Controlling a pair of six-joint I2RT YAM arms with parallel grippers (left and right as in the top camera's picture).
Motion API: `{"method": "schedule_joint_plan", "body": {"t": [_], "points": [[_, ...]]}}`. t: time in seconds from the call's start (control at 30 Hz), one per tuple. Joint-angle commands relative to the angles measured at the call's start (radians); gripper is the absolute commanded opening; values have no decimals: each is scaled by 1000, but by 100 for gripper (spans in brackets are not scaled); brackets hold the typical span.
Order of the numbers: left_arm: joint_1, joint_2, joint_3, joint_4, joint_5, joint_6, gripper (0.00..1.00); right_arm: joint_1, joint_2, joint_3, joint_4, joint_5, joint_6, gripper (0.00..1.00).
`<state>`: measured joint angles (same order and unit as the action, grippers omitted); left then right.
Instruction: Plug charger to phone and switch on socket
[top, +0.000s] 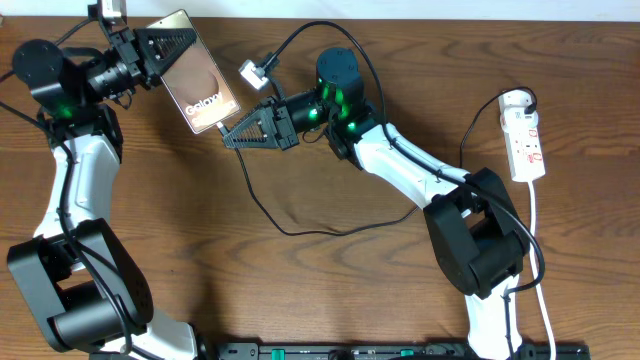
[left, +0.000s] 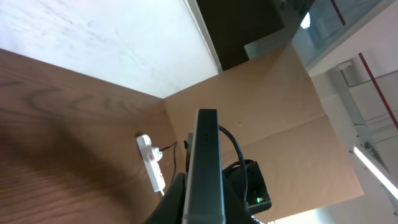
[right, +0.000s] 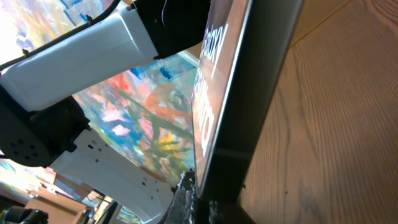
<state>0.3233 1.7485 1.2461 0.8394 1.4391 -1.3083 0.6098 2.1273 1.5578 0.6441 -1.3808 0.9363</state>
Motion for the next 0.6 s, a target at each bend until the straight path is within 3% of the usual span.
{"method": "schedule_joint_plan", "body": {"t": [0.0,0.57], "points": [[-2,-16,18,12,38,14,8,-2,5,11,3,21,9,1],[-2,-16,18,12,45,18,7,-12,5,11,3,72,10,1]]}}
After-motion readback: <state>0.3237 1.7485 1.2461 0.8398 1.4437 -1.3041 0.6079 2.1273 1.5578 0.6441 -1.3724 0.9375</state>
